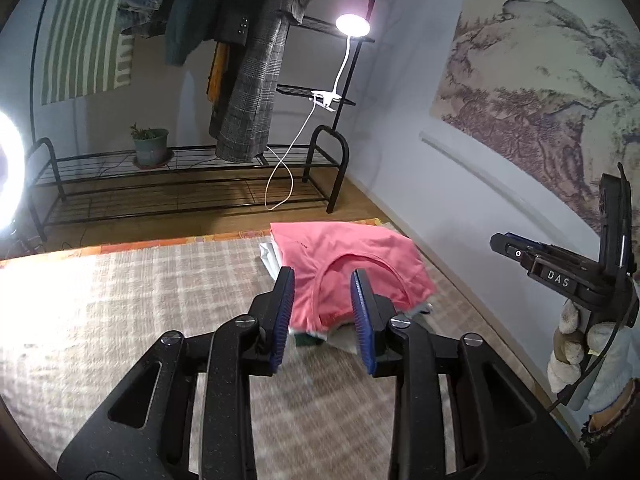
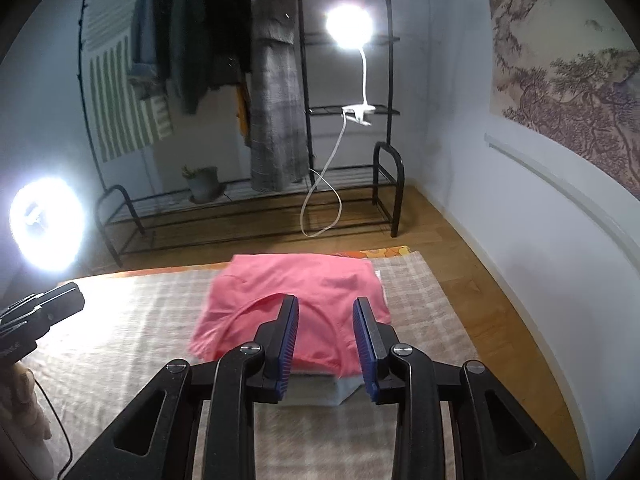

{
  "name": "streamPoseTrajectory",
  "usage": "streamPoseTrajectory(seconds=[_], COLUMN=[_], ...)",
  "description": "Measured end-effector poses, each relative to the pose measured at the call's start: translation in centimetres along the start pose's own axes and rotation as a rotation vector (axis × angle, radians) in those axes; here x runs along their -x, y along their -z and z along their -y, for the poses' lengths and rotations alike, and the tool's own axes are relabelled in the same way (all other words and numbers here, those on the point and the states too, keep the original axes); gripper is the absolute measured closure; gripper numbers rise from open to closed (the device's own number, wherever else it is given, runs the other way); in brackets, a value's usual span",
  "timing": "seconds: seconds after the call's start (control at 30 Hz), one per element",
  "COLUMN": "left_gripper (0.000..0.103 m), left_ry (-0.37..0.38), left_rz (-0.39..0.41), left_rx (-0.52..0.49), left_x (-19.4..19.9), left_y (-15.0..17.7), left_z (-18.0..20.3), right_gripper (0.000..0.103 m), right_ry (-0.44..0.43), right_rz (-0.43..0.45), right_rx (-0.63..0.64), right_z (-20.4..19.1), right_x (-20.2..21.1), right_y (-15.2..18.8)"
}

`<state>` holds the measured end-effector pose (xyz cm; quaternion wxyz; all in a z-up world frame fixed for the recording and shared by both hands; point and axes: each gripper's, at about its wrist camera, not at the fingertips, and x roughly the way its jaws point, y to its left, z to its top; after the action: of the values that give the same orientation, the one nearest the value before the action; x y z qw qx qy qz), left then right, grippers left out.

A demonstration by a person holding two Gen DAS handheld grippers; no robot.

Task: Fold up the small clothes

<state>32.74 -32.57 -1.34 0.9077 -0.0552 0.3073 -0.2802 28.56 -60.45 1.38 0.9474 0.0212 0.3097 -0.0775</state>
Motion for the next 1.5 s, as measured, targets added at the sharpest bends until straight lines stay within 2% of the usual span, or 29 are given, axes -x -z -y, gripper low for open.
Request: streamPoseTrajectory(seconds=[0.17, 0.27, 0.33, 0.4, 0.5, 0.73, 0.87, 1.0, 1.17, 1.5], left_gripper=[0.065, 0.052, 0.048, 0.037, 0.026, 0.020, 0.013, 0.004, 0.001, 0.001], left_ry=[-0.010, -0.003, -0.008, -0.008, -0.019, -0.029, -0.050, -0.072, -0.068, -0.067], left_rz=[0.016, 0.028, 0.040, 0.056, 0.089, 0.085, 0.108, 0.133, 0.118, 0.069], left_rx=[-0.043, -0.063, -0.073, -0.087, -0.107, -0.145, -0.175, -0.207, -0.217, -0.182], left_x=[4.4, 6.7, 7.9, 9.2, 11.2, 13.8, 15.2, 16.5, 17.3, 16.8], left_y=[1.8, 3.0, 3.6, 4.3, 5.2, 7.1, 8.3, 9.6, 10.9, 12.9], left_z=[0.7, 1.1, 1.4, 1.6, 1.8, 2.8, 3.5, 4.2, 4.4, 2.8], right_gripper=[0.072, 0.070, 0.060, 0.052, 0.045, 0.022, 0.014, 0.001, 0.000, 0.000], right_ry=[-0.022, -0.042, -0.049, -0.054, -0.072, -0.057, -0.070, -0.045, -0.050, -0.033], right_rz=[0.037, 0.048, 0.059, 0.073, 0.085, 0.129, 0.138, 0.171, 0.192, 0.172], right_rx=[0.033, 0.035, 0.033, 0.027, 0.013, 0.016, 0.018, 0.022, 0.003, -0.014], right_z=[-2.4, -3.8, -4.2, -4.5, -4.8, -5.5, -6.2, -6.9, -7.3, -8.0], right_x=[4.6, 7.1, 8.3, 9.4, 11.2, 14.0, 15.2, 16.6, 17.7, 17.8], right_y=[2.0, 3.3, 4.1, 4.8, 6.2, 8.2, 9.3, 10.2, 11.2, 13.6])
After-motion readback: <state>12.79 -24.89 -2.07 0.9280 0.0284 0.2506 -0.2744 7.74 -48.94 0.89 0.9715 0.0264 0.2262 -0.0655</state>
